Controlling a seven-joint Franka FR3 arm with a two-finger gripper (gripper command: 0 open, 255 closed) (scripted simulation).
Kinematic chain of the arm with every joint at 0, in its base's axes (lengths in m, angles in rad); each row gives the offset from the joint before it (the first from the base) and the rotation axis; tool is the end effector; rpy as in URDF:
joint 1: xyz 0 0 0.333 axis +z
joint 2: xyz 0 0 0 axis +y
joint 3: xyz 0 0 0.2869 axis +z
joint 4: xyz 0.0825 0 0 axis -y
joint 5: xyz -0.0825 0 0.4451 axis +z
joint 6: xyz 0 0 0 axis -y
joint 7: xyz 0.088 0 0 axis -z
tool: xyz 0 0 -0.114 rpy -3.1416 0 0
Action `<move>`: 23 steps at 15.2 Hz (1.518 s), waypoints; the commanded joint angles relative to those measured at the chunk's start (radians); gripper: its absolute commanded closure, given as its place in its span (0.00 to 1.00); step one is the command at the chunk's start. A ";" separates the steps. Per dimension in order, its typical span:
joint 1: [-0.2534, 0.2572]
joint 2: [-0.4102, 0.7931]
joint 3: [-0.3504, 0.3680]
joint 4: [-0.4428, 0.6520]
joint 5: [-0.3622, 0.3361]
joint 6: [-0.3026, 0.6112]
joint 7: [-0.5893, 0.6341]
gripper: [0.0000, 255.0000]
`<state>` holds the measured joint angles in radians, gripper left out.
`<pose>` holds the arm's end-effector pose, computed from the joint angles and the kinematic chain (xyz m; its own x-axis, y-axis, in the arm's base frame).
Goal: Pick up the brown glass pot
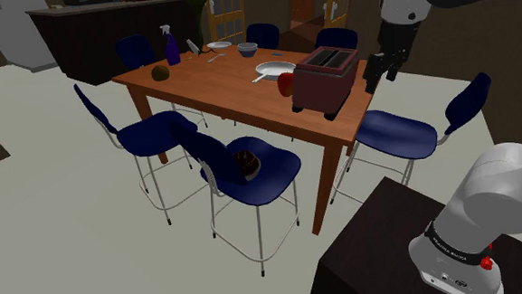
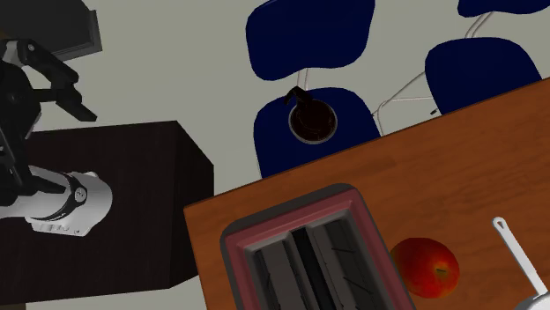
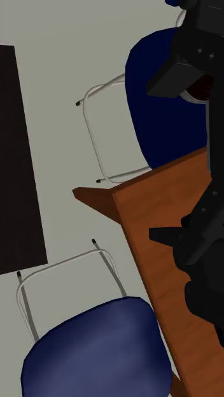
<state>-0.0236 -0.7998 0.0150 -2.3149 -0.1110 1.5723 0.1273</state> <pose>0.3857 -0.0149 0.5913 0.9878 -0.1382 0.0720 -0.1458 -0.9828 0.1131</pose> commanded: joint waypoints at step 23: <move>0.064 0.804 0.133 0.365 0.116 0.282 0.213 0.00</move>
<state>0.0377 -0.0349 0.1441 -1.9815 0.0037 1.8547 0.3325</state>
